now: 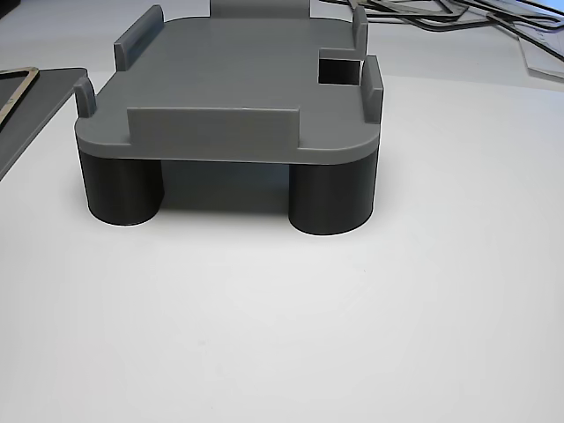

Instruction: Move top rectangular frame to the holder.

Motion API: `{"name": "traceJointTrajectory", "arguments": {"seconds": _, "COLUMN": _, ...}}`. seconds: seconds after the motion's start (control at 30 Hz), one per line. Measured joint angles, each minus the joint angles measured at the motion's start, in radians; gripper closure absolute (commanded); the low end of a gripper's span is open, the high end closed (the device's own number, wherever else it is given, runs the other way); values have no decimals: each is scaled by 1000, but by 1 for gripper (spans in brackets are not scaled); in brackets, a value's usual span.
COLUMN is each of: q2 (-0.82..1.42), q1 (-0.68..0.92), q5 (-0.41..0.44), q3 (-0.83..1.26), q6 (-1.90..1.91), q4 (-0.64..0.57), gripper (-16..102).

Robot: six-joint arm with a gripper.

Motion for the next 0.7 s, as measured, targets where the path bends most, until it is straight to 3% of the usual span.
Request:
{"name": "traceJointTrajectory", "arguments": {"seconds": 0.27, "q2": 0, "q1": 0, "q5": 14, "q3": 21, "q6": -120, "q4": -227, "gripper": -14}}
{"name": "traceJointTrajectory", "arguments": {"seconds": 0.4, "q2": -5, "q1": 3, "q5": 0, "q3": 15, "q6": -126, "q4": -252, "gripper": -14}}
{"name": "traceJointTrajectory", "arguments": {"seconds": 0.5, "q2": -80, "q1": 57, "q5": 37, "q3": -63, "q6": -124, "q4": -204, "gripper": -14}}
{"name": "traceJointTrajectory", "arguments": {"seconds": 0.7, "q2": -295, "q1": 242, "q5": 127, "q3": -308, "q6": -21, "q4": 15, "gripper": -14}}
